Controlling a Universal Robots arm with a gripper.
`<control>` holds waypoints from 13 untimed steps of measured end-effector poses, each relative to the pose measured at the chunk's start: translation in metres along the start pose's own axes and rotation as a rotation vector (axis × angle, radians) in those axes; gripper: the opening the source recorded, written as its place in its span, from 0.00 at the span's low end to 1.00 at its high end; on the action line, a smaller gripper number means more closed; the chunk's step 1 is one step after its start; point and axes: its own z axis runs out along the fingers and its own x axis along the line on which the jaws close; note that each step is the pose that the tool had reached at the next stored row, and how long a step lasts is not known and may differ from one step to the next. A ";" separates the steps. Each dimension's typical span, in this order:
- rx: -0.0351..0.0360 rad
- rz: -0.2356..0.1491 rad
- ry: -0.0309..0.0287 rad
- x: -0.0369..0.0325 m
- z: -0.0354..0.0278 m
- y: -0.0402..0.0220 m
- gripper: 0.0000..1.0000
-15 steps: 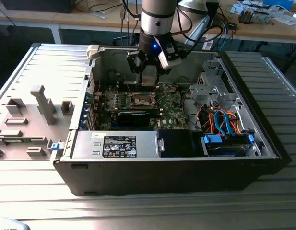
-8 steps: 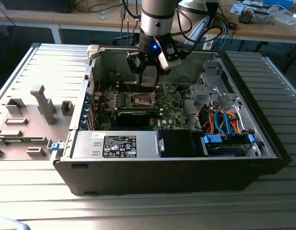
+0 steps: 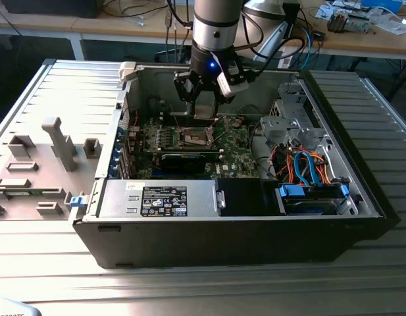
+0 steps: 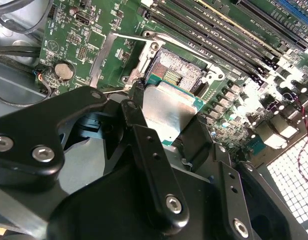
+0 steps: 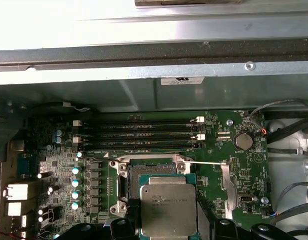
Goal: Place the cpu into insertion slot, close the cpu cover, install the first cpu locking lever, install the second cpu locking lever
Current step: 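Place the cpu into insertion slot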
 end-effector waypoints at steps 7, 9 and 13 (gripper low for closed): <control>0.0000 0.000 0.0000 0.0000 0.0015 -0.0001 0.54; 0.0000 0.000 0.0000 0.0000 0.0019 -0.0002 0.54; 0.0000 0.000 0.0000 0.0000 0.0025 -0.0002 0.54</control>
